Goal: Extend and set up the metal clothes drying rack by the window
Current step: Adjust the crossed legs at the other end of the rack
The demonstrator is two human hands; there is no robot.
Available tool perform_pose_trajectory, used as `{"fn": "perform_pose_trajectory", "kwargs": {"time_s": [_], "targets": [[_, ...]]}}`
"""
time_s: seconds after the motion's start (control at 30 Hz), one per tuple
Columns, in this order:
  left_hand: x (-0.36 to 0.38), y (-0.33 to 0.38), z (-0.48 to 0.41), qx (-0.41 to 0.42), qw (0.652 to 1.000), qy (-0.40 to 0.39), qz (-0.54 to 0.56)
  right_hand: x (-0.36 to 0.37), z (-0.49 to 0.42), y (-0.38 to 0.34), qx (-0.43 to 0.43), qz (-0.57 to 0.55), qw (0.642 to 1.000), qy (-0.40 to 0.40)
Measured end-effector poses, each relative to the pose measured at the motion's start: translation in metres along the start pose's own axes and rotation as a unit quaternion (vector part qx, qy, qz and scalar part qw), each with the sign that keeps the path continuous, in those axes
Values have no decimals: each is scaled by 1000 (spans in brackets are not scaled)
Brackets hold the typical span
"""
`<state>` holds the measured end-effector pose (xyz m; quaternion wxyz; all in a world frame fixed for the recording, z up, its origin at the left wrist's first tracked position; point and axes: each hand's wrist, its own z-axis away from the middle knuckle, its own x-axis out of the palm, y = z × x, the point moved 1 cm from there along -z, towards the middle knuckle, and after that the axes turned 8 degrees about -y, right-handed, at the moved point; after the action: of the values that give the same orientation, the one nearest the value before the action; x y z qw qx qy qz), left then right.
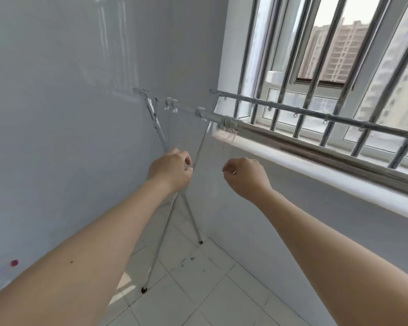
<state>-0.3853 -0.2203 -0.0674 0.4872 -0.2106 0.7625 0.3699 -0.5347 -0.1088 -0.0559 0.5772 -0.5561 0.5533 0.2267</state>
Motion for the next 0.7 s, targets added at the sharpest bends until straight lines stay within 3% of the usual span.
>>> {"fn": "perform_pose_trajectory", "kwargs": {"time_s": [0.33,0.53,0.7], "targets": [[67,-129,-142,-152,983,-91,50,113,-184,21,70,-80,991,-81],[103,-193,-224,-243,946,-112,185,168,-275,29,113,-42,988,-97],[137,-218,-278,-241,919,-144,278,216,-316,26,74,61,985,-143]]}}
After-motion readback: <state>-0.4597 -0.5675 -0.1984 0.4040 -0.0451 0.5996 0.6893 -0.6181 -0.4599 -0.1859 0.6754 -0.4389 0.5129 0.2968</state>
